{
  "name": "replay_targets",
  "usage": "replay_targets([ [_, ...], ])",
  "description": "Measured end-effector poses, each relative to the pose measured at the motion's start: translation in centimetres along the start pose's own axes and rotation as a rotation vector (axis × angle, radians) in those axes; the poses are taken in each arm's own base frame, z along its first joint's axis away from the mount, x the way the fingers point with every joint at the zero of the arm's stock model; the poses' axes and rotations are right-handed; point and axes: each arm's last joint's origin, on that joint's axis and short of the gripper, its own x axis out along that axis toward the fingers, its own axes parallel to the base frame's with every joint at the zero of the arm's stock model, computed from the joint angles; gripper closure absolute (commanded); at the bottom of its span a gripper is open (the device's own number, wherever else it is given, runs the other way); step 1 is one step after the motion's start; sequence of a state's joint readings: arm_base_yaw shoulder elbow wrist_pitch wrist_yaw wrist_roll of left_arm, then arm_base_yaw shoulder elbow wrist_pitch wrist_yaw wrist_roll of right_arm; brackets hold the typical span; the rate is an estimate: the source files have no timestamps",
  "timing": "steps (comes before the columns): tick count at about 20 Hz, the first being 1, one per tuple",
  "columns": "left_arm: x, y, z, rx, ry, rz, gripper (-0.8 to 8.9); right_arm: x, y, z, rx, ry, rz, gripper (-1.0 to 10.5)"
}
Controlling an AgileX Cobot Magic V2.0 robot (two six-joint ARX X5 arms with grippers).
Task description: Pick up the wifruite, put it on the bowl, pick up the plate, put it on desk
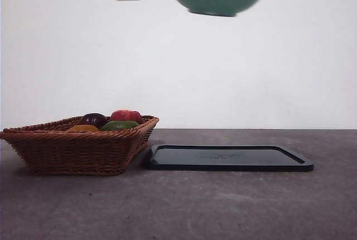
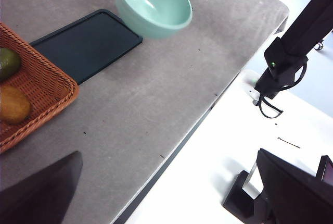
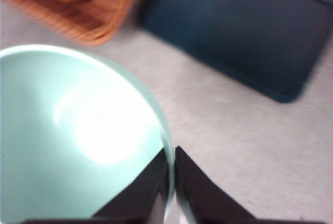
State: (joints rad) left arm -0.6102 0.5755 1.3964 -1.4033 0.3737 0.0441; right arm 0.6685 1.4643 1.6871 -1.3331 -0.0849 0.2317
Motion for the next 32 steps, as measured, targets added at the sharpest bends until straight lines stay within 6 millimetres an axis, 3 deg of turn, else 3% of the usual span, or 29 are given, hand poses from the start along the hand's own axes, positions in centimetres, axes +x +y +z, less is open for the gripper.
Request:
replay_targets([
  [4,0.0,0.0,0.0,0.000,0.000,0.000,2.52,1.0,2.8,-1.2,-0.091,0.046,0.013,9.4],
  [9,0.0,0.0,0.0,0.001,0.000,-0.001,2.52,5.2,4.1,-3.3,-0.120,0.121,-0.064,9.4],
  [14,0.0,0.0,0.0,0.001,0.000,-0.001,2.52,11.2,3.0,-5.8,-0.067,0.201,-0.030,9.4],
  [18,0.0,0.0,0.0,0.001,0.000,-0.001,2.52,14.5,0.9,-6.9,0.019,0.197,-0.018,9.4],
  [25,0.0,0.0,0.0,0.001,0.000,-0.001,2.52,15.0,-2.7,-6.1,0.170,0.177,0.029,9.4],
  [32,0.0,0.0,0.0,0.001,0.000,-0.001,2.52,15.3,-3.1,-6.3,0.182,0.183,0.033,9.4],
])
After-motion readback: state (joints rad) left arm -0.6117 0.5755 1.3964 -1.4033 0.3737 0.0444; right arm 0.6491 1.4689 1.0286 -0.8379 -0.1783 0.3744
